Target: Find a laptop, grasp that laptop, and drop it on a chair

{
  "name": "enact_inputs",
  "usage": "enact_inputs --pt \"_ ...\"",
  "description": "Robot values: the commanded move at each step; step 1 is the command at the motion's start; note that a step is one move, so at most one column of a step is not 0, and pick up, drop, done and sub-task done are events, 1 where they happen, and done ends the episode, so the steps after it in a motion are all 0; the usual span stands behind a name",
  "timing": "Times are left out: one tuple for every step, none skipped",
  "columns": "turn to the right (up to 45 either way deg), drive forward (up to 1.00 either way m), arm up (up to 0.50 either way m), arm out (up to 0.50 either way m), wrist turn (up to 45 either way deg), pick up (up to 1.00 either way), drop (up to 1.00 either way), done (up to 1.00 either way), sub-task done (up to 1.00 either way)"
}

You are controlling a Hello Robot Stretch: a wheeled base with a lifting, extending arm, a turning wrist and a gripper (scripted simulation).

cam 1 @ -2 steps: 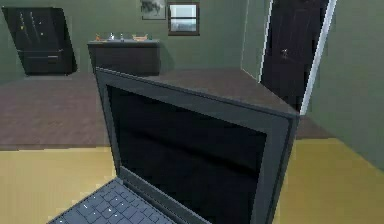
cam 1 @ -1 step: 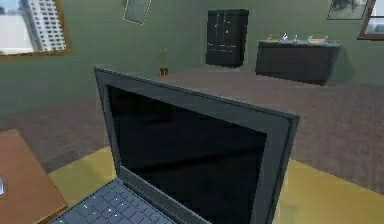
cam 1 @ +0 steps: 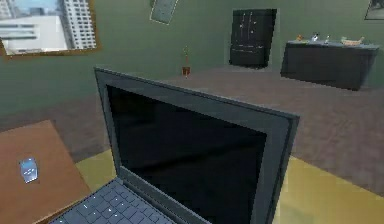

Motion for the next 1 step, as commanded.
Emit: enact_inputs --pt "45.0 0.00 0.00 0.00 0.0 0.00 0.00 0.00 0.00"
